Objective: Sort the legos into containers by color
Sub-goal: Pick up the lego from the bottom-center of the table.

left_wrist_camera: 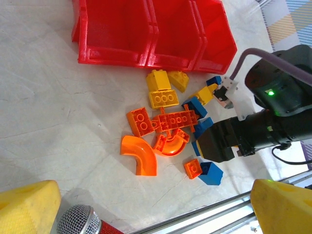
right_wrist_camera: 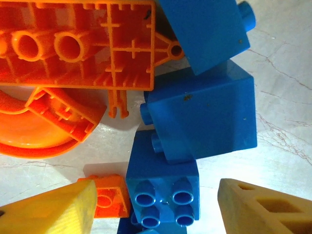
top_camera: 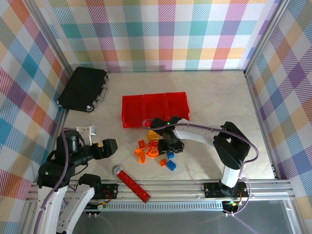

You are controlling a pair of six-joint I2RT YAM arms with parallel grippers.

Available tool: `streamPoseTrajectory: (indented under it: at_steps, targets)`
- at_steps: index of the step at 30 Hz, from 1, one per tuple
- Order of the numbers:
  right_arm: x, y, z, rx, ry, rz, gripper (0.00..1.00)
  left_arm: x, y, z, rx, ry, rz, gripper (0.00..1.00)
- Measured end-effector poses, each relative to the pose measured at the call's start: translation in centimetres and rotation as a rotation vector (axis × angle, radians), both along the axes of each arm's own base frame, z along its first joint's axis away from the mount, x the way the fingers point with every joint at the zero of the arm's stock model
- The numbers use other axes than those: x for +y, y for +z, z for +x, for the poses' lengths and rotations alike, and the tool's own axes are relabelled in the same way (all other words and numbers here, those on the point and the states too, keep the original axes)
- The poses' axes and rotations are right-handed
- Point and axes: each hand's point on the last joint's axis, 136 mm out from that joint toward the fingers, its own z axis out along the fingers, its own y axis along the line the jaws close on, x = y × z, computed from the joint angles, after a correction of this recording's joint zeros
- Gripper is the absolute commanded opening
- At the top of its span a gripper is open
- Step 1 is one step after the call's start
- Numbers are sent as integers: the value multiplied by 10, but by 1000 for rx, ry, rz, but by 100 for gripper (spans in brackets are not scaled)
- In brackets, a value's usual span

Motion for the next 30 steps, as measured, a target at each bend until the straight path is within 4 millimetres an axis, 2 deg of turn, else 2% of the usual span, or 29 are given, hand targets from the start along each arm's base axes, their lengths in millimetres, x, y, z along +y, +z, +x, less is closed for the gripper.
streamPoseTrajectory:
  at_steps: [11,20,30]
  targets:
    - [3,-3,-1,-2,12,-10,60,-4,-1,-4,7,-29,-6,100]
    - [1,-14,-3,8,23,-46,54,-6,0,-6,4,-46,-11,100]
    - [-1,-15,0,-6,27,-57,45,-10,2,-8,-7,-70,-31,100]
